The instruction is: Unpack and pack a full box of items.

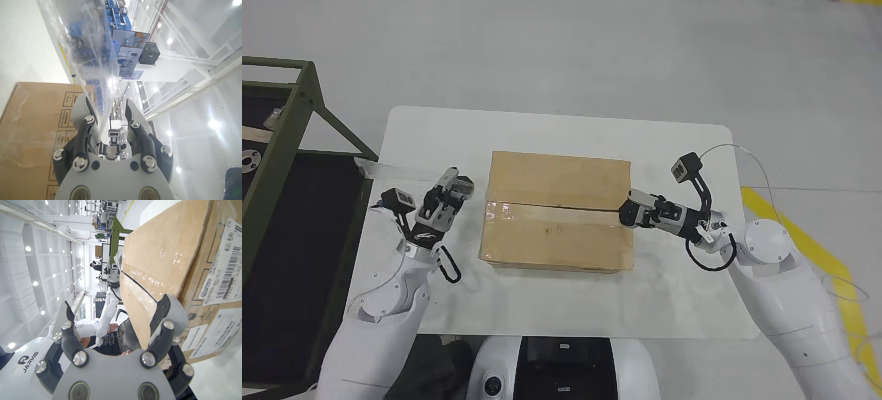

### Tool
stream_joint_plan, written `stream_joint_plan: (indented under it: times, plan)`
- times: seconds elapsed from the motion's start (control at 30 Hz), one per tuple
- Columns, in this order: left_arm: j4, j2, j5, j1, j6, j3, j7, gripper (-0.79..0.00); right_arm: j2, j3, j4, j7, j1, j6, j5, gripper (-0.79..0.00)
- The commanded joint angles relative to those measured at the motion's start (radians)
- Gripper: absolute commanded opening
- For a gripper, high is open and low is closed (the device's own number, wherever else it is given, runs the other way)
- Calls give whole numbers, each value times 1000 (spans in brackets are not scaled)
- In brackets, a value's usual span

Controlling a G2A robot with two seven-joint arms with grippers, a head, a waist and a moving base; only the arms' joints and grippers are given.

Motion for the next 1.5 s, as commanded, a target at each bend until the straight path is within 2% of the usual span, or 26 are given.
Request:
stream_joint_plan:
  times: [0.0,0.43,0.7,0.83,0.9,0.97,1.0,1.07,1.47]
  plan:
    - [-11,-3,10,6,-23,1,9,-443,0,0,0,0,0,0,0,0]
    - [-120,-18,134,32,-43,42,58,-409,0,0,0,0,0,0,0,0]
    - [-167,-28,214,33,15,82,94,-332,0,0,0,0,0,0,0,0]
    - [-182,-32,253,33,34,101,114,-508,0,0,0,0,0,0,0,0]
    - [-184,-35,267,32,35,109,122,-422,0,0,0,0,0,0,0,0]
    - [-183,-37,272,32,33,114,125,-246,0,0,0,0,0,0,0,0]
    - [-182,-37,273,31,32,116,121,-185,0,0,0,0,0,0,0,0]
    - [-178,-38,282,28,28,116,110,0,0,0,0,0,0,0,0,0]
    - [-182,-45,369,28,-16,144,86,0,0,0,0,0,0,0,0,0]
